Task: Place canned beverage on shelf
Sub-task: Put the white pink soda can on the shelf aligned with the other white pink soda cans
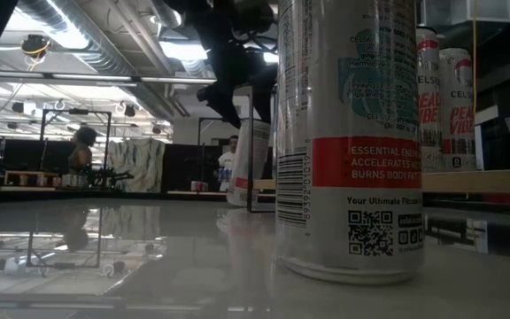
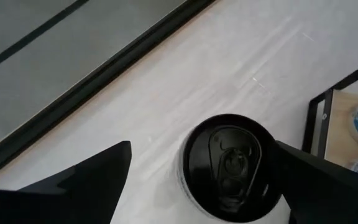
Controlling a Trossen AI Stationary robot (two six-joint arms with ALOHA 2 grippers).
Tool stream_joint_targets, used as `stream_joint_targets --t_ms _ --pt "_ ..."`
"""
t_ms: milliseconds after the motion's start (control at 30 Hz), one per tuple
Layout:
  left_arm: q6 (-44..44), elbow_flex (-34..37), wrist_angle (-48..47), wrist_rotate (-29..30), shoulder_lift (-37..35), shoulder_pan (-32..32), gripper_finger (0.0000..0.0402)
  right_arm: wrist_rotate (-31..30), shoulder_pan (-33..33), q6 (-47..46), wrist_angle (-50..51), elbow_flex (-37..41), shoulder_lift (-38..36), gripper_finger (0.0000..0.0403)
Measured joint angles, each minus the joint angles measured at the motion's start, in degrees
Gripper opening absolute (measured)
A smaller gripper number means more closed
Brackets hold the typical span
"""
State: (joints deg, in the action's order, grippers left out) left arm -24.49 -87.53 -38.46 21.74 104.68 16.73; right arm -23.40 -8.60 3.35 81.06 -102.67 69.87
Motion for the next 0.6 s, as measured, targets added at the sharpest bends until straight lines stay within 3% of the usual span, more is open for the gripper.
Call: stream_joint_targets --t_ms 600 --pt "-0.4 0.0 -0.3 0.4 -0.5 0.7 0.0377 0.0 0.0 0.0 0.0 0.0 0.0 0.0374"
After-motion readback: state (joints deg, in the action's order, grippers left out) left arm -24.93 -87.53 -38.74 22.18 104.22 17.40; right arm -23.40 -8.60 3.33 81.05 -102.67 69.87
